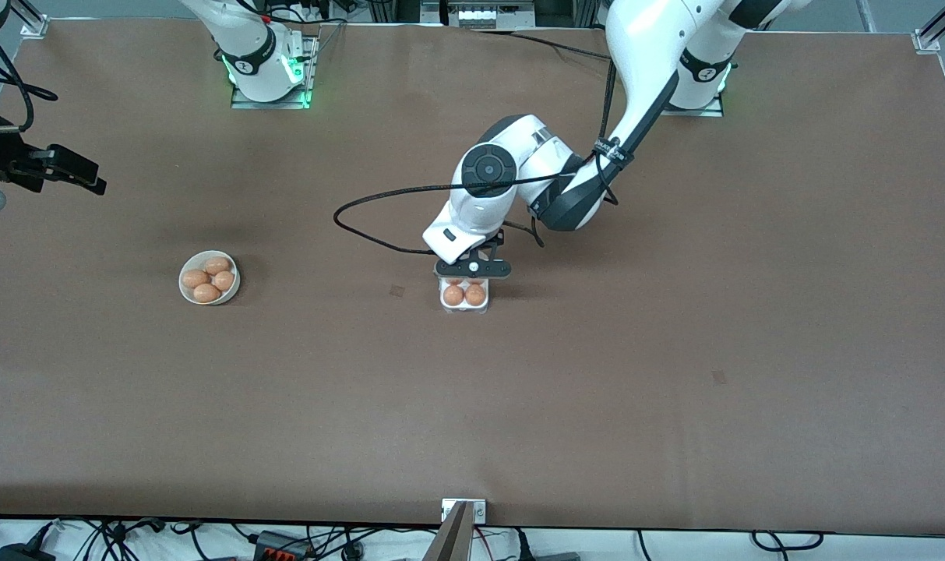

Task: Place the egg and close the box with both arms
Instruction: 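Lower the left gripper and grasp the egg box lid edge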

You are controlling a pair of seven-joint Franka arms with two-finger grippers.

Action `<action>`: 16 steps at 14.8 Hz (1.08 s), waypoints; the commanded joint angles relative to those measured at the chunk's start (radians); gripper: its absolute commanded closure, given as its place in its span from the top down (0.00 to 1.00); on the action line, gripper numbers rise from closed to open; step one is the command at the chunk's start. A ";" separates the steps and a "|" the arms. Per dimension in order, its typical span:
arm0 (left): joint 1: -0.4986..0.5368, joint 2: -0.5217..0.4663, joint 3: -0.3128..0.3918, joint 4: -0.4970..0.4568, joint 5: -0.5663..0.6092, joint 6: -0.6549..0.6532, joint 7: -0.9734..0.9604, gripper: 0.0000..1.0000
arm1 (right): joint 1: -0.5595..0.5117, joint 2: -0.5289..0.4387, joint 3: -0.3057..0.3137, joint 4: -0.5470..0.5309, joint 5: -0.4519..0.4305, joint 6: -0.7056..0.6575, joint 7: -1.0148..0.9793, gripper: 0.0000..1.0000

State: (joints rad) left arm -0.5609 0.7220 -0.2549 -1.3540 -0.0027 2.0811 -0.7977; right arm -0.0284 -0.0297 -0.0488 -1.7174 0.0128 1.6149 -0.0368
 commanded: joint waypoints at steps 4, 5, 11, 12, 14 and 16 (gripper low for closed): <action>-0.007 0.071 0.029 0.092 0.024 0.043 0.000 0.00 | -0.015 -0.002 0.010 -0.001 0.013 0.005 -0.011 1.00; -0.007 0.082 0.037 0.092 0.024 0.068 0.000 0.00 | -0.015 -0.002 0.010 0.001 0.013 0.005 -0.011 1.00; -0.007 0.122 0.060 0.102 0.024 0.154 0.046 0.00 | -0.016 -0.002 0.010 0.001 0.013 0.003 -0.009 1.00; -0.008 0.141 0.062 0.121 0.026 0.160 0.046 0.00 | -0.015 -0.002 0.010 0.001 0.013 0.003 -0.008 1.00; -0.014 0.174 0.066 0.162 0.026 0.160 0.044 0.00 | -0.015 -0.002 0.012 0.001 0.013 0.003 -0.008 1.00; -0.016 0.180 0.066 0.165 0.026 0.160 0.044 0.00 | -0.015 -0.002 0.012 0.001 0.013 0.003 -0.011 1.00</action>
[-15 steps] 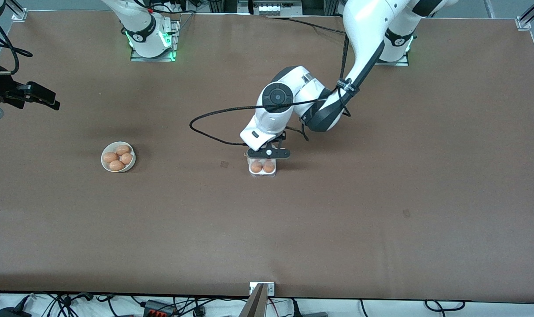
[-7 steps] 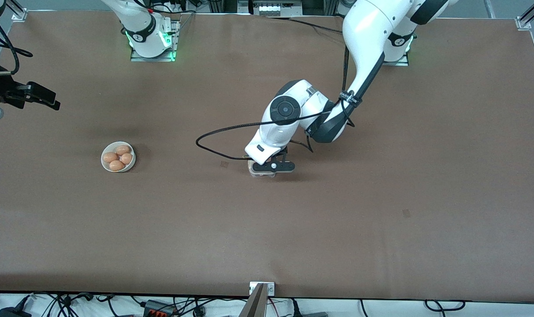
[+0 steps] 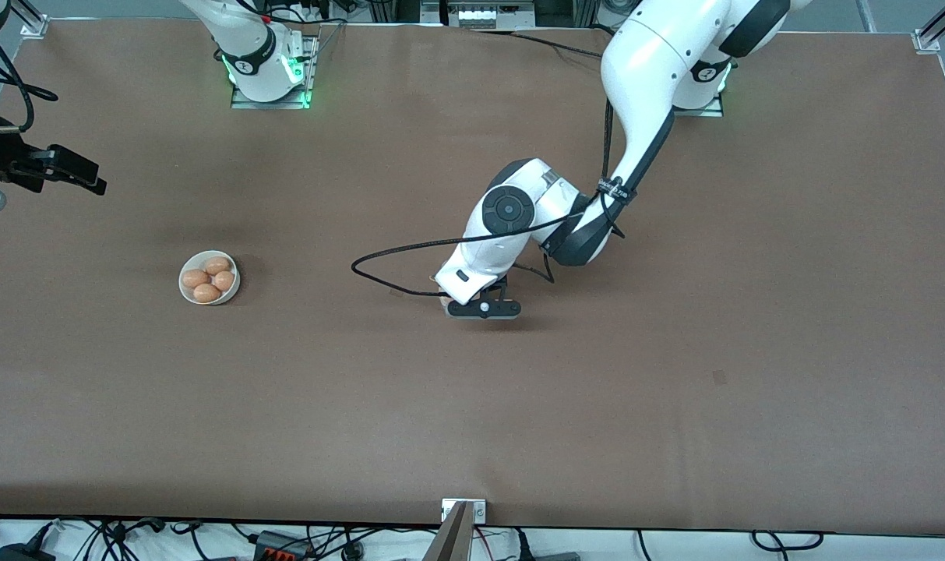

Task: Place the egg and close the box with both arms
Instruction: 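Fold the lid over the eggs and press it shut with the left gripper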

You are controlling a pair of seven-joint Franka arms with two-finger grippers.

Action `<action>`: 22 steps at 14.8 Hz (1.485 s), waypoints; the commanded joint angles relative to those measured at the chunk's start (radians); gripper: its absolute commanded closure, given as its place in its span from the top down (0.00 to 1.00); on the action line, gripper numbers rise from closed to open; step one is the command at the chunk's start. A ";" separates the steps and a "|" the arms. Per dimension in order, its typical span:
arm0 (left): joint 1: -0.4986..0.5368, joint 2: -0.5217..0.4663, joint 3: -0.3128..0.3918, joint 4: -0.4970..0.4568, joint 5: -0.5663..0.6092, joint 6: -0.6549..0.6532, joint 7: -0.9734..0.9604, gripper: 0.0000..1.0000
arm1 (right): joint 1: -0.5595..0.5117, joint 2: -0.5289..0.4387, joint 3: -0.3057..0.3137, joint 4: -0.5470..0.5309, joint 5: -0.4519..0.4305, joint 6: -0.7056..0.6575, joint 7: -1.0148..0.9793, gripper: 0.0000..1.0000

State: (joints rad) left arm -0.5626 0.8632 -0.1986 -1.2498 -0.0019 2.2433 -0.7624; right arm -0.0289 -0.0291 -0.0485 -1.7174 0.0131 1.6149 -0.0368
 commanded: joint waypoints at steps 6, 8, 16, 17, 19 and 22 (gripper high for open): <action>-0.017 0.049 0.010 0.061 0.040 -0.002 0.009 0.00 | -0.014 -0.003 0.012 0.001 0.013 0.003 -0.011 1.00; -0.017 0.056 0.010 0.064 0.043 -0.001 0.009 0.00 | -0.014 -0.003 0.012 0.001 0.013 0.005 -0.011 1.00; -0.017 0.060 0.010 0.070 0.043 -0.001 0.011 0.00 | -0.008 -0.003 0.015 0.002 0.013 -0.010 -0.006 1.00; -0.017 0.060 0.010 0.070 0.045 -0.001 0.011 0.00 | -0.008 -0.003 0.015 0.002 0.013 -0.009 -0.006 1.00; -0.016 0.054 0.010 0.070 0.043 -0.002 0.009 0.00 | -0.008 -0.003 0.015 0.002 0.013 -0.010 -0.006 1.00; -0.008 0.031 0.010 0.070 0.043 -0.016 0.009 0.00 | -0.008 -0.003 0.016 0.004 0.013 -0.009 -0.006 1.00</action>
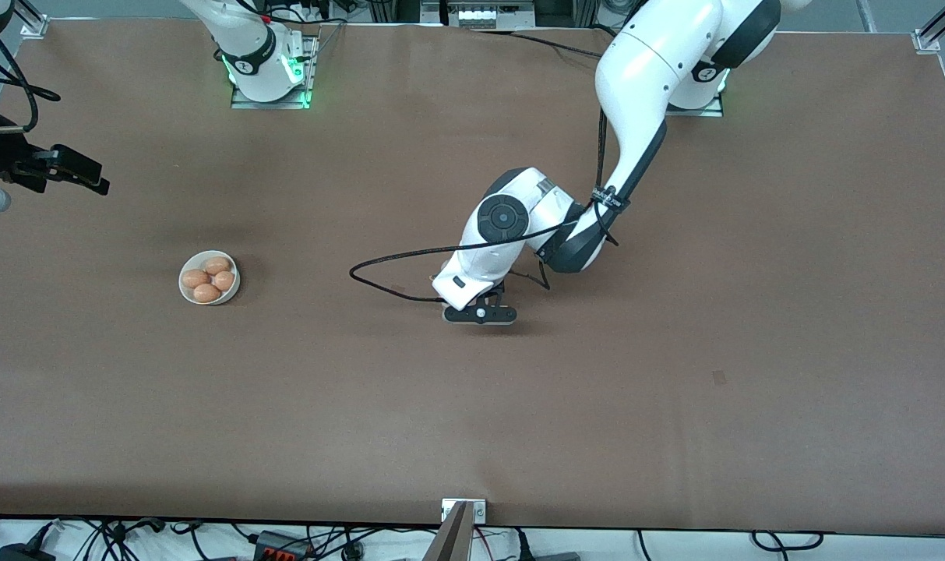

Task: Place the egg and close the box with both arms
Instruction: 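Fold the lid over the eggs and press it shut with the left gripper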

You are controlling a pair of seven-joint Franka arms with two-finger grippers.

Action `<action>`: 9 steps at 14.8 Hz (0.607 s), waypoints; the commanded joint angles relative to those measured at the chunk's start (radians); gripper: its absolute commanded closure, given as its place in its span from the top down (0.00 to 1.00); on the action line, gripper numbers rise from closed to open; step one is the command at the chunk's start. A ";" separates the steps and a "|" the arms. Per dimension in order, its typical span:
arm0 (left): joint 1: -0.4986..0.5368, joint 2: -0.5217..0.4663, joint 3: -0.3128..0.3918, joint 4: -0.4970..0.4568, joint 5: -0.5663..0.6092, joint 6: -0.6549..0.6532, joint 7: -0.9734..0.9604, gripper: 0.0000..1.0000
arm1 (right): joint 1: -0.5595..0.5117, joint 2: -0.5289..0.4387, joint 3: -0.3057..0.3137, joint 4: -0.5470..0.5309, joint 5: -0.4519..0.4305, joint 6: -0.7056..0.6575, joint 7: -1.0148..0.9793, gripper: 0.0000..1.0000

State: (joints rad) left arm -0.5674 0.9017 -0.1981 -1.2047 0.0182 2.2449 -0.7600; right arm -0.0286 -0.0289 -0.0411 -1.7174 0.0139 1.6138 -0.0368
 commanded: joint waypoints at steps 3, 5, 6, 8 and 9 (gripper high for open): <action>0.011 -0.027 0.008 0.025 0.025 -0.047 0.008 0.00 | -0.011 -0.002 0.007 0.004 0.012 -0.006 -0.009 1.00; 0.032 -0.046 0.006 0.025 0.025 -0.083 0.008 0.00 | -0.010 -0.003 0.007 0.004 0.012 -0.011 -0.009 1.00; 0.032 -0.059 0.008 0.025 0.025 -0.102 0.008 0.00 | -0.008 -0.003 0.009 0.004 0.012 -0.011 -0.008 1.00; 0.037 -0.079 0.009 0.025 0.026 -0.116 0.010 0.00 | -0.011 -0.003 0.007 0.004 0.012 -0.009 -0.009 1.00; 0.043 -0.092 0.009 0.025 0.028 -0.116 0.010 0.00 | -0.011 -0.003 0.007 0.004 0.012 -0.009 -0.009 1.00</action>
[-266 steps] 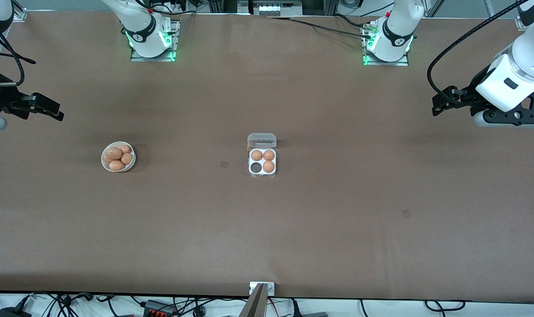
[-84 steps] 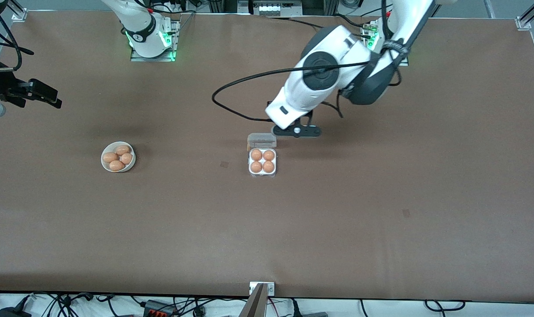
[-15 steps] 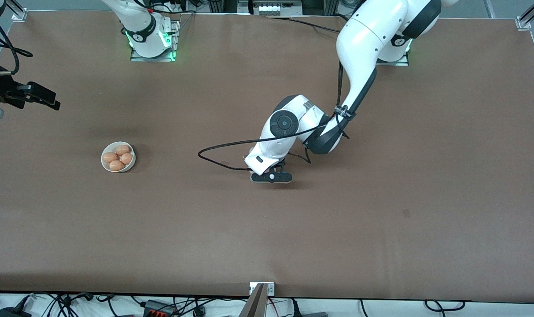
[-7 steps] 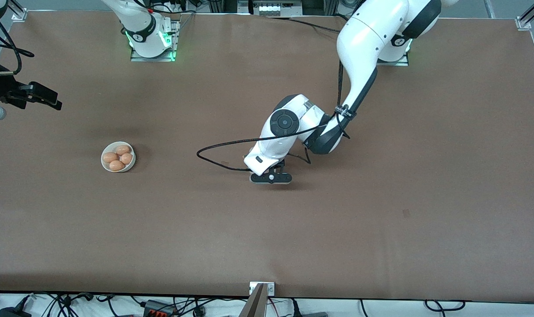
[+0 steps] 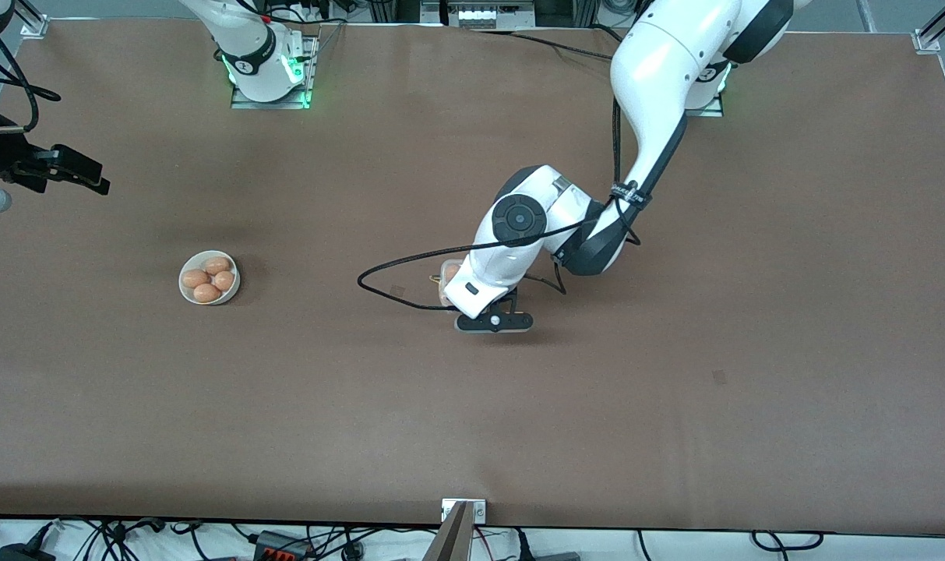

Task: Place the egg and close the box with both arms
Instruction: 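Fold the lid over the eggs and press it shut with the left gripper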

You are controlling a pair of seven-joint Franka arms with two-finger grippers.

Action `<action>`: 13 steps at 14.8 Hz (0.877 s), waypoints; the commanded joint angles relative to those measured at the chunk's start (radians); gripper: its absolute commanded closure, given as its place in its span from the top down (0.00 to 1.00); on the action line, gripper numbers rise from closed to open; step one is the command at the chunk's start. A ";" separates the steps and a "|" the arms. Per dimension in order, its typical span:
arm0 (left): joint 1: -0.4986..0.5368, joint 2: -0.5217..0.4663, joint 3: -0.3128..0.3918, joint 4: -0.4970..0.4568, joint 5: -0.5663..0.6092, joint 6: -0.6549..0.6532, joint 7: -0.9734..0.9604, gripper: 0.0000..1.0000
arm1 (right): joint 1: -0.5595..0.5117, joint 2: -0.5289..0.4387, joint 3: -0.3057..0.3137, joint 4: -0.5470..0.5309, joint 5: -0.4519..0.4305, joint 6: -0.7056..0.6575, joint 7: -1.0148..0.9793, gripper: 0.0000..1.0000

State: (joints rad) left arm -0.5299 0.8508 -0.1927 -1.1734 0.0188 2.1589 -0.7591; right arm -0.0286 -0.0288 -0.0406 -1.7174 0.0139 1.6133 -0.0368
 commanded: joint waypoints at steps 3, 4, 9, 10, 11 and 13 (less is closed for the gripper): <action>0.021 -0.048 0.004 -0.006 0.029 -0.050 0.026 0.00 | -0.005 -0.005 0.011 0.004 0.012 -0.010 -0.006 1.00; 0.024 -0.056 0.004 -0.006 0.029 -0.068 0.032 0.00 | -0.007 -0.003 0.011 0.004 0.012 -0.009 -0.006 1.00; 0.025 -0.073 0.004 -0.006 0.029 -0.132 0.037 0.00 | -0.010 -0.003 0.010 0.004 0.012 -0.009 -0.009 1.00; 0.025 -0.081 0.004 -0.006 0.029 -0.149 0.038 0.00 | -0.010 -0.003 0.010 0.004 0.012 -0.010 -0.009 1.00; 0.034 -0.093 0.004 -0.006 0.029 -0.166 0.050 0.00 | -0.010 -0.003 0.010 0.004 0.012 -0.010 -0.009 1.00; 0.068 -0.116 0.002 -0.006 0.029 -0.209 0.093 0.02 | -0.011 -0.003 0.010 0.004 0.012 -0.012 -0.009 1.00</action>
State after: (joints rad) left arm -0.4956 0.7813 -0.1875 -1.1712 0.0215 2.0062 -0.7161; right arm -0.0282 -0.0288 -0.0382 -1.7174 0.0141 1.6130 -0.0369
